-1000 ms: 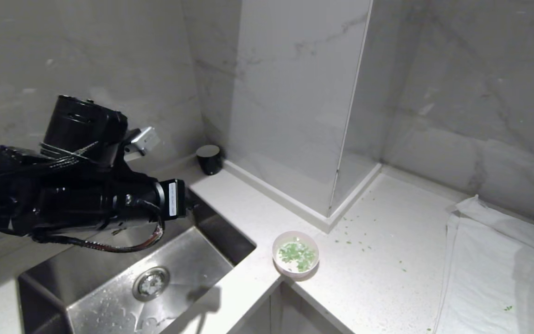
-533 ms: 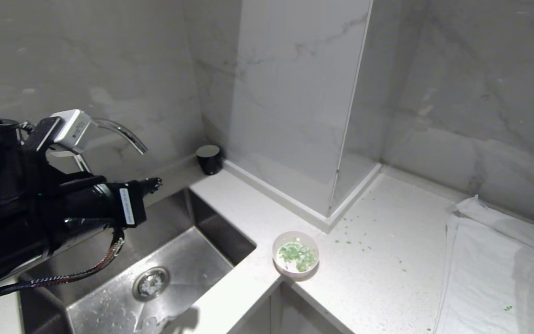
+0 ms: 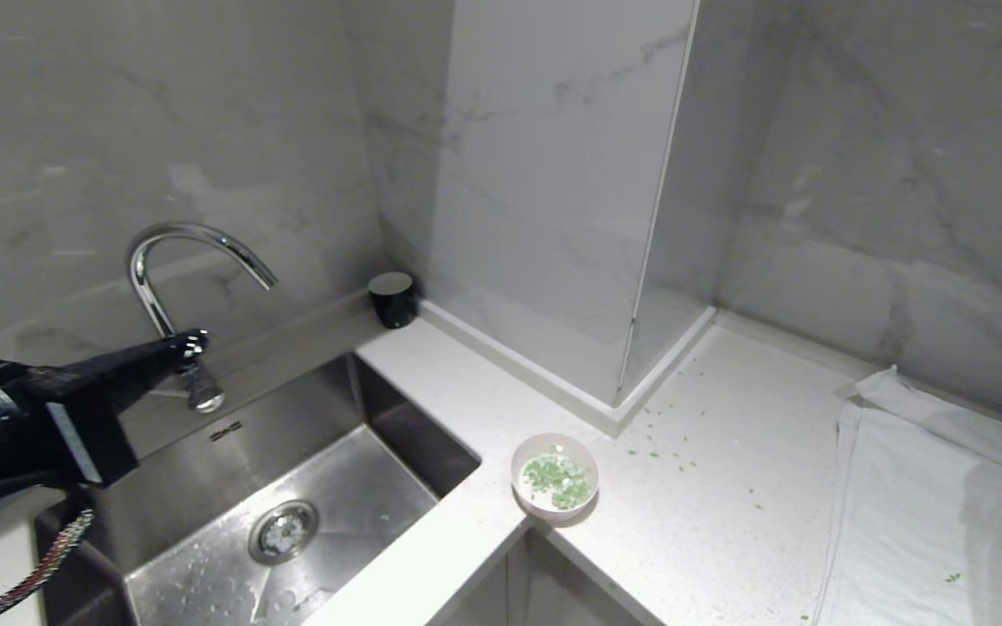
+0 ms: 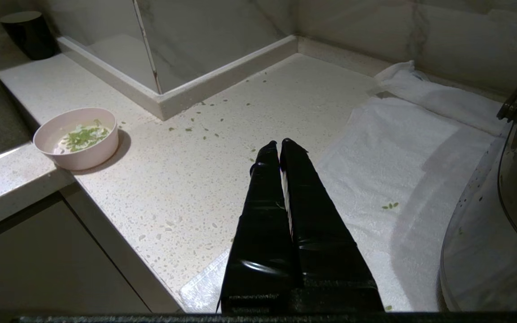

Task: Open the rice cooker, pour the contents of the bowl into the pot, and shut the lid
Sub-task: Pick up the bowl on the table

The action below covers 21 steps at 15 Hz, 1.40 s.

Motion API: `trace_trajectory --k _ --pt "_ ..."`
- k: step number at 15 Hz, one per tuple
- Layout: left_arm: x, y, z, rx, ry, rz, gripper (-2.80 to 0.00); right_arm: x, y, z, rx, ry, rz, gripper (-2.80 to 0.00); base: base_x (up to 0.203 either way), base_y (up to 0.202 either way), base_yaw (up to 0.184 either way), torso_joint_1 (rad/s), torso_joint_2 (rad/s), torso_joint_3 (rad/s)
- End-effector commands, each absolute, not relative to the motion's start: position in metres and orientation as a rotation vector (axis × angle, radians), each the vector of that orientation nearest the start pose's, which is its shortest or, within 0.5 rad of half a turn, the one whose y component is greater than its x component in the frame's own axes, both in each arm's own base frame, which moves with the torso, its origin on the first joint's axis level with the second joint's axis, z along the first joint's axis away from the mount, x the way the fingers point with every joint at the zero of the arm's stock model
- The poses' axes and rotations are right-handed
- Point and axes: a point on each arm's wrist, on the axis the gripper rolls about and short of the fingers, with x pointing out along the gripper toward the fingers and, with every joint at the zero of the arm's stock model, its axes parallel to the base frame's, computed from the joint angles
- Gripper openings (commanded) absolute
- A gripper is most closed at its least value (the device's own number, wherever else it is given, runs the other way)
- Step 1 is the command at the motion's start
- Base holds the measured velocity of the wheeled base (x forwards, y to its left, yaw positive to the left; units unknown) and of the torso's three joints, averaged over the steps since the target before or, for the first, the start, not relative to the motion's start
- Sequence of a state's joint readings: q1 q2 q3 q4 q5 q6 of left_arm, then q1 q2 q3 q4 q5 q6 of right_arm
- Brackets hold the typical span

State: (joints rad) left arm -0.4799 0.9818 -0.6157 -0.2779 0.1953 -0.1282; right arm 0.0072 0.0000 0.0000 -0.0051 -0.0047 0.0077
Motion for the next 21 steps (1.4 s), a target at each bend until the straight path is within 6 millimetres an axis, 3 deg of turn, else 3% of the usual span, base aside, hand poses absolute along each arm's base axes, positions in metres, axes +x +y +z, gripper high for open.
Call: trace_trajectory --k 1,3,6,9,14,17,21 --pt "0.07 -0.023 0.255 -0.083 -0.062 -0.174 -2.8 -0.023 0.0 0.076 0.008 -0.005 0.003 -2.8 0.0 0.0 0.0 0.0 0.0 0.0" --pt "0.043 -0.006 0.252 -0.048 -0.154 -0.019 -2.8 -0.023 0.0 0.076 0.008 -0.005 0.003 -2.8 0.0 0.0 0.0 0.0 0.0 0.0" --pt "0.014 0.004 0.248 -0.001 -0.252 0.174 -2.8 -0.023 0.0 0.076 0.008 -0.005 0.003 -2.8 0.0 0.0 0.0 0.0 0.0 0.0" --pt "-0.003 0.006 0.231 0.045 -0.281 0.201 -2.8 -0.023 0.0 0.076 0.008 -0.004 0.003 -2.8 0.0 0.0 0.0 0.0 0.0 0.0" --pt "-0.012 0.006 0.188 0.06 -0.248 0.181 -2.8 -0.023 0.0 0.076 0.008 -0.005 0.003 -2.8 0.0 0.0 0.0 0.0 0.0 0.0" --pt "-0.008 0.006 0.163 0.071 -0.182 0.171 -2.8 -0.023 0.0 0.076 0.008 -0.005 0.003 -2.8 0.0 0.0 0.0 0.0 0.0 0.0" --pt "0.003 0.002 0.152 0.092 -0.074 0.04 -2.8 -0.023 0.0 0.076 0.008 -0.004 0.003 -2.8 0.0 0.0 0.0 0.0 0.0 0.0"
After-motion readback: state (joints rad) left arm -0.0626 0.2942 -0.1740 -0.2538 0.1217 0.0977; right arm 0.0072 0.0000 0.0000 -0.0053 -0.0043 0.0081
